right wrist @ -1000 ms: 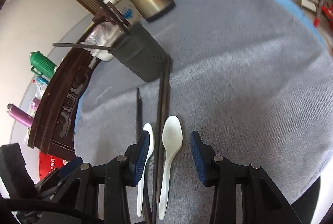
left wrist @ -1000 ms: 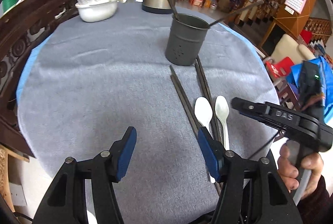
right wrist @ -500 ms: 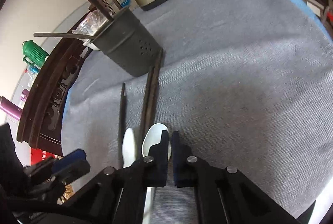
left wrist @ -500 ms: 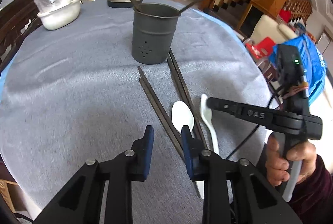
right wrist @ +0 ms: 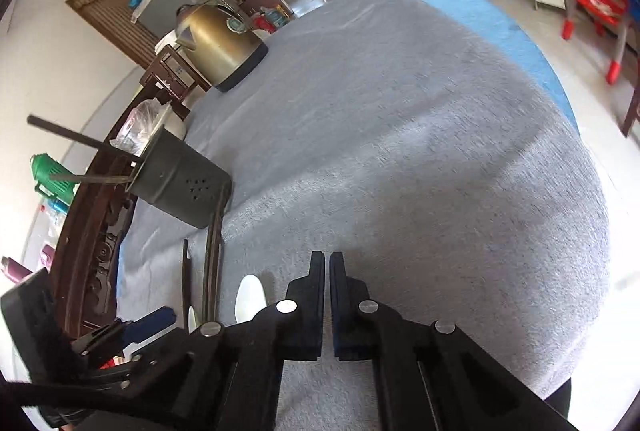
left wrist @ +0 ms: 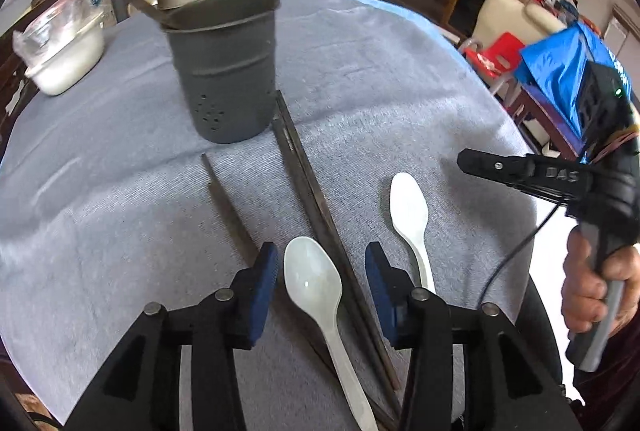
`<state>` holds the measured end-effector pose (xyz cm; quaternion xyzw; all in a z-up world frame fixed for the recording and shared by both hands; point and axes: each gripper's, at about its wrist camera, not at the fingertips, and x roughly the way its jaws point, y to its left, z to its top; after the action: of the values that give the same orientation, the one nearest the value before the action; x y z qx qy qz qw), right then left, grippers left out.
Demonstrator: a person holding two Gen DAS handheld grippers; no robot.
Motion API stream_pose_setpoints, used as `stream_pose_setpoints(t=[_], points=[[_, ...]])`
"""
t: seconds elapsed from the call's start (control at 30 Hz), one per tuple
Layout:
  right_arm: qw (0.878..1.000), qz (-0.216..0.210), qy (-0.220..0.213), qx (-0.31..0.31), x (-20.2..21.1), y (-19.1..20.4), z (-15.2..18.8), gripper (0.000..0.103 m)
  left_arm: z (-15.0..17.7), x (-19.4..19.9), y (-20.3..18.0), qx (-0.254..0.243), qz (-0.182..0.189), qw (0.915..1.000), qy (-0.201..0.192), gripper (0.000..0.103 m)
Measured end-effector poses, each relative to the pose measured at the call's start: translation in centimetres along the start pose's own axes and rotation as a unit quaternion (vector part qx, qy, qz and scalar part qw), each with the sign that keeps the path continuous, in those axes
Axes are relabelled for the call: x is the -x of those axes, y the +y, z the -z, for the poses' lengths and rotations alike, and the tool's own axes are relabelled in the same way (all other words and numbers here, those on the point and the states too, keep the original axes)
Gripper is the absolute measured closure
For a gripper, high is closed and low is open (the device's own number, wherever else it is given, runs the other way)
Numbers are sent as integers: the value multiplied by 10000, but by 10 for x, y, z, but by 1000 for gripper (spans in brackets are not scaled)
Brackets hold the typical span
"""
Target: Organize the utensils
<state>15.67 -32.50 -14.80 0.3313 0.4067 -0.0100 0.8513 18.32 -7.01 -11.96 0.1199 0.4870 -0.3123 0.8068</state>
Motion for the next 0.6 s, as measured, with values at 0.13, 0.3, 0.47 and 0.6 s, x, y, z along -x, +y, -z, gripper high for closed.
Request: stream_pose_setpoints(t=[0.13,0.3,0.47,0.6], points=[[9989,-340,323,-56,-2,9,2,96,2,-11,5,38,112,9998,179,75],[9974,-114,572,429,-16,48,12,71,6,-7,7,14,294,9995,80,94],[9922,442,721,916,-27,74,18,51,9,7,14,10,284,9995,-115,95],[9856,925,756,1194,-36,91,19,49,12,22,26,94,287,9990,-321,96]])
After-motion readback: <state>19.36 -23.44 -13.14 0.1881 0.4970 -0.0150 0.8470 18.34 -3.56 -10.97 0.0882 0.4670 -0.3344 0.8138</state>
